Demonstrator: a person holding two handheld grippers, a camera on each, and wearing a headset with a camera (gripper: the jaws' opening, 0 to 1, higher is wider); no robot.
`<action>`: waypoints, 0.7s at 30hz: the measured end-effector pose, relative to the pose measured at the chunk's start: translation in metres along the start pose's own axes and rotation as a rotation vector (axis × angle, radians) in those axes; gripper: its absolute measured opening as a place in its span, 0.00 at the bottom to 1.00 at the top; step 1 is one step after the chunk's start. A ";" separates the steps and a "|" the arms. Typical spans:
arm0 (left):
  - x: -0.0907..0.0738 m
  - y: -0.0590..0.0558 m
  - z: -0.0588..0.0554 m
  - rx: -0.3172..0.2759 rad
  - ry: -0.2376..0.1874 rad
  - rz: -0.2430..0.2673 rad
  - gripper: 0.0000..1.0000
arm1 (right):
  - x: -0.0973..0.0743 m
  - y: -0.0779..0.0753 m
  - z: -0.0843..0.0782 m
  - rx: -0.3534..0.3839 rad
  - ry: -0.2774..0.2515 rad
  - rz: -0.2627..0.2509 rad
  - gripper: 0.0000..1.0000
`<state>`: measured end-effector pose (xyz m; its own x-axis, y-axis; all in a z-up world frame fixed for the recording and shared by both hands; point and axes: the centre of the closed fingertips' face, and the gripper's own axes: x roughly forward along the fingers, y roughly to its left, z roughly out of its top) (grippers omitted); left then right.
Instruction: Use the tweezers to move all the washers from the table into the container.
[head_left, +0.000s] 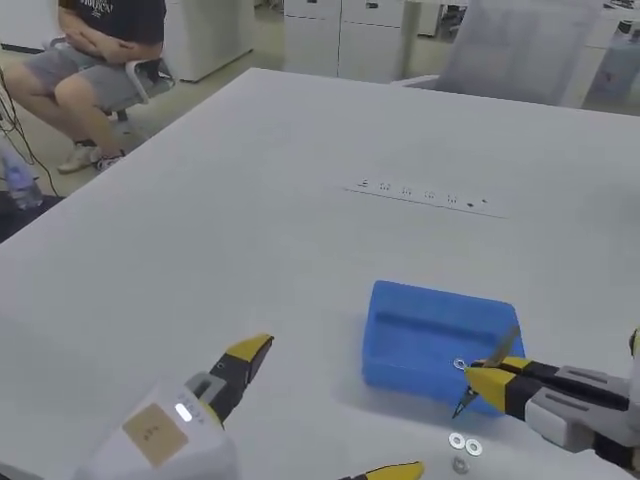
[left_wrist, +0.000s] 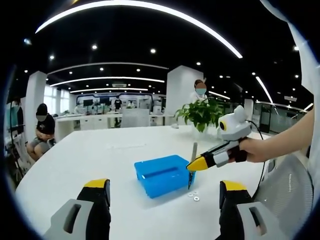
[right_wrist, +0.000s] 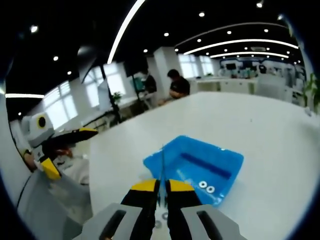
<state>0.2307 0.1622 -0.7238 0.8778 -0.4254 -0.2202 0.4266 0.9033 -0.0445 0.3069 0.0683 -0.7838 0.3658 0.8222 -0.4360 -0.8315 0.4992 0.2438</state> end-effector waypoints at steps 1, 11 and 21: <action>0.000 0.000 0.000 0.001 0.001 -0.001 0.92 | 0.001 -0.003 -0.006 0.005 0.012 -0.002 0.03; 0.000 -0.001 -0.001 0.000 0.007 -0.004 0.91 | 0.004 -0.010 -0.021 0.056 0.028 -0.014 0.04; 0.000 -0.001 -0.002 0.004 0.007 -0.010 0.91 | 0.004 0.000 -0.021 0.023 0.035 -0.005 0.04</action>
<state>0.2297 0.1609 -0.7254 0.8720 -0.4336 -0.2270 0.4359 0.8990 -0.0429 0.2995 0.0662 -0.8037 0.3550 0.8097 -0.4673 -0.8195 0.5101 0.2613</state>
